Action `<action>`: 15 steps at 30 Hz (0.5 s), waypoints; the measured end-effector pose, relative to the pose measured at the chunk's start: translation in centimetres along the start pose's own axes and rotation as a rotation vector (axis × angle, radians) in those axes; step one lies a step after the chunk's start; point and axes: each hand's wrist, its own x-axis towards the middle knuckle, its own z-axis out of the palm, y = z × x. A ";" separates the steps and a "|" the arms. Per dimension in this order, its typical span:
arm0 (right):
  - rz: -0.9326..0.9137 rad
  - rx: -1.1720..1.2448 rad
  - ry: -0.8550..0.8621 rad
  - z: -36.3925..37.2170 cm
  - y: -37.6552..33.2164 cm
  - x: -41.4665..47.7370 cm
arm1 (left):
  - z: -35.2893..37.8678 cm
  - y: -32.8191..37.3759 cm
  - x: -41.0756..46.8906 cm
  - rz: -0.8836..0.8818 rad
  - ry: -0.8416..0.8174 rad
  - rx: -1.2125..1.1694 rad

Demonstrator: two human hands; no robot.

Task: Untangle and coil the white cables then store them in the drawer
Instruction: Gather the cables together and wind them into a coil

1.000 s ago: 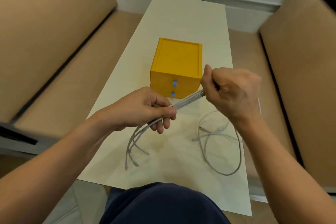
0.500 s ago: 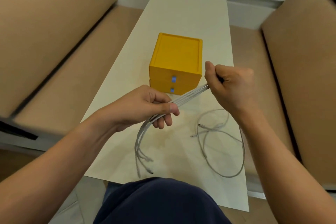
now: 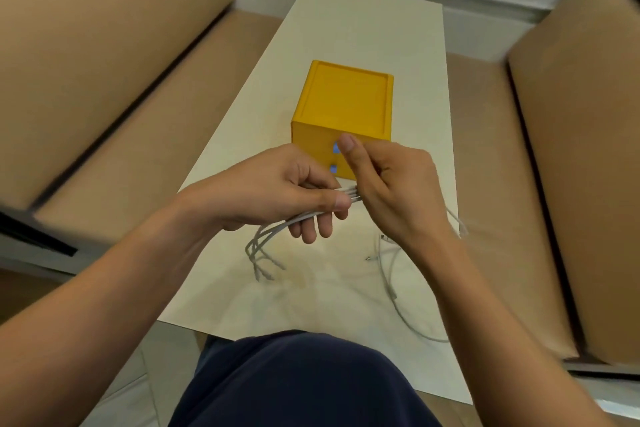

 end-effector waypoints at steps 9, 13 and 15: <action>-0.061 0.170 -0.100 -0.1 1.8 1.0 | -0.1 0.3 0.5 -0.016 -0.019 0.006; -0.032 -0.079 -0.079 0.0 2.6 1.9 | 0.1 0.4 1.5 -0.028 0.020 0.000; 0.020 -0.176 -0.144 0.0 3.0 1.8 | -0.2 0.4 1.7 -0.011 0.018 -0.007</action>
